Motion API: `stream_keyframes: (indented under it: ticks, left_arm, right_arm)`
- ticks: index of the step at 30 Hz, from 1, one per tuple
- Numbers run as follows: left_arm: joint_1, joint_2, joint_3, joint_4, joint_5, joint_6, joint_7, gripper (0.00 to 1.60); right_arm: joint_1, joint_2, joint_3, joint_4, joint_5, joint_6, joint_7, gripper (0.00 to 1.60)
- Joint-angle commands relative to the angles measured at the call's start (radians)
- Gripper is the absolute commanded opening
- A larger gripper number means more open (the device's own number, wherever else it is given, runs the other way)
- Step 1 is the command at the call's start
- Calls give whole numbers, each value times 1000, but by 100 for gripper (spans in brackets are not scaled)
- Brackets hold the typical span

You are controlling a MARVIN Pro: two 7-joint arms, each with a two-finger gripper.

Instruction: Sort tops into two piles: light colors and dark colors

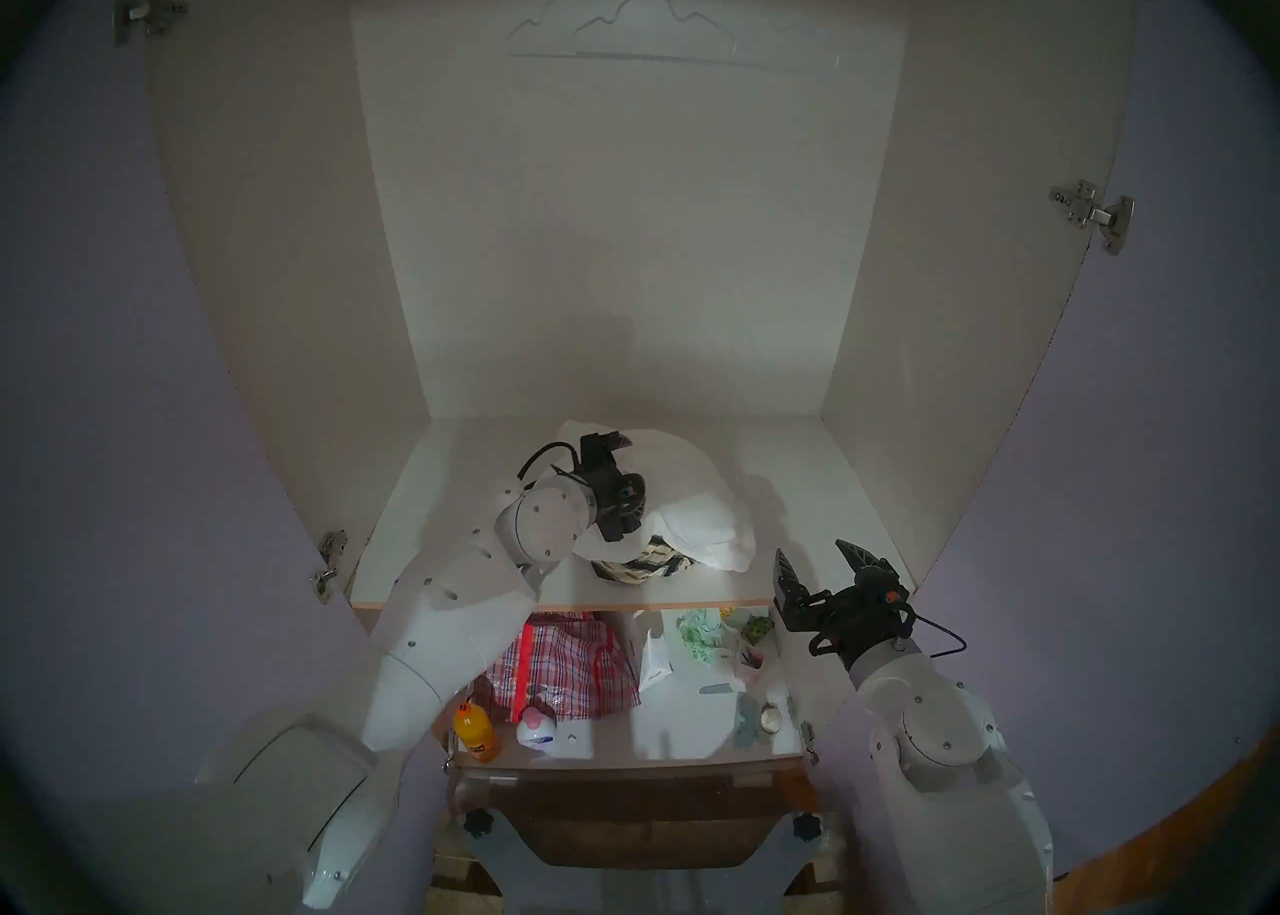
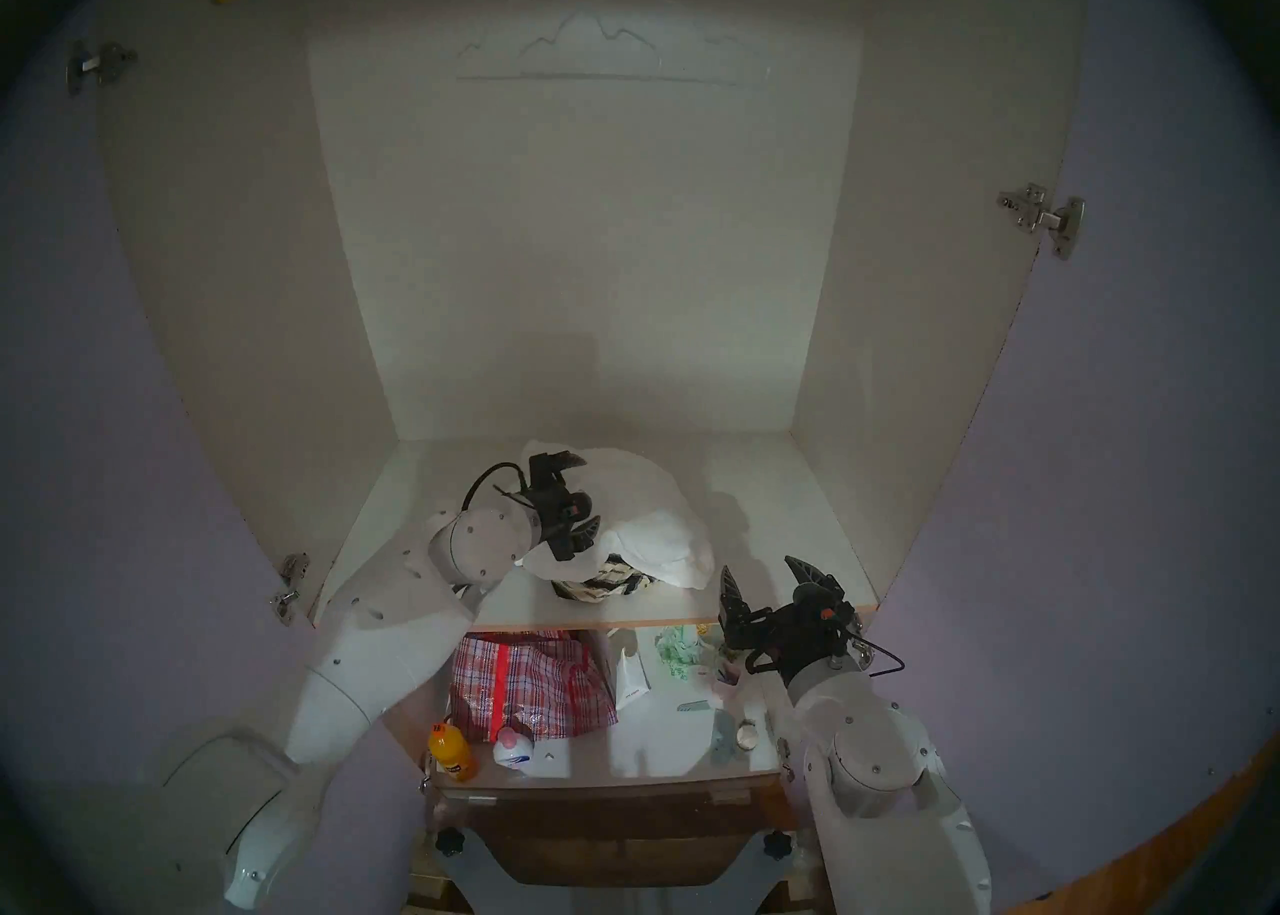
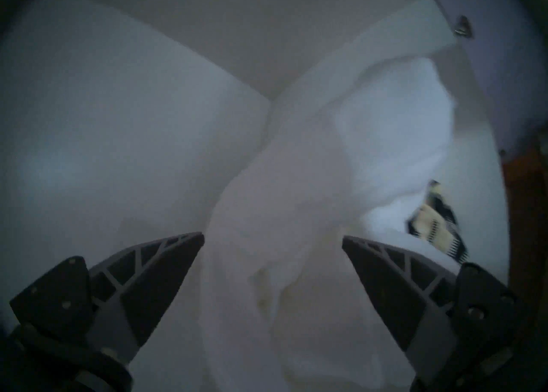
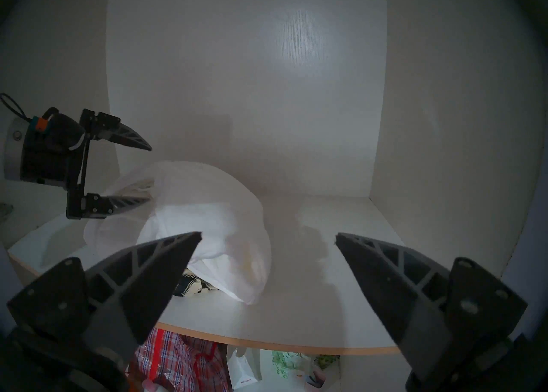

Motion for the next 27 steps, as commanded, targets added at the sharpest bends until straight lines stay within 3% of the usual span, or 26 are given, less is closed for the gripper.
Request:
stream_keyframes:
  ticks: [1,3,8,11,12,15,19,20,21,22,23,25,27]
  left_arm:
    - [-95,-9,19,50,34,-30,7,160]
    - [-127,-31,19,93,36,-16,25,160]
    - [-195,-55,76,192,90,-63,69,160]
    - [-229,-35,192,234,173,-132,66,160]
    - [-236,-38,213,255,177,-148,22,160]
    - [-226,-41,233,277,234,-196,34,160]
    - [-205,-40,216,262,229,-215,61,160]
    - [-195,-40,206,248,221,-201,67,108]
    - [-189,-37,203,238,222,-207,90,68]
    - [-178,-35,185,222,212,-200,113,47]
    - [-174,-36,174,217,210,-186,138,0]
    - [-171,-32,160,210,219,-190,182,0]
    - [-166,-34,113,189,178,-189,225,0]
  right_arm:
    - [11,-3,0,-24,2,-18,1,160]
    - [11,-3,0,-23,1,-16,1,160]
    - [11,-3,0,-23,1,-16,2,160]
    - [11,-4,1,-23,1,-16,2,160]
    - [11,-4,1,-24,1,-18,2,160]
    - [10,-4,1,-24,1,-21,3,160]
    - [10,-5,1,-24,0,-23,3,160]
    - [10,-5,1,-24,0,-23,3,160]
    - [10,-5,1,-24,0,-22,3,160]
    - [10,-5,2,-24,0,-21,3,160]
    - [11,-5,2,-24,0,-20,3,160]
    - [11,-5,2,-24,0,-20,4,160]
    - [11,-5,2,-23,0,-17,4,160]
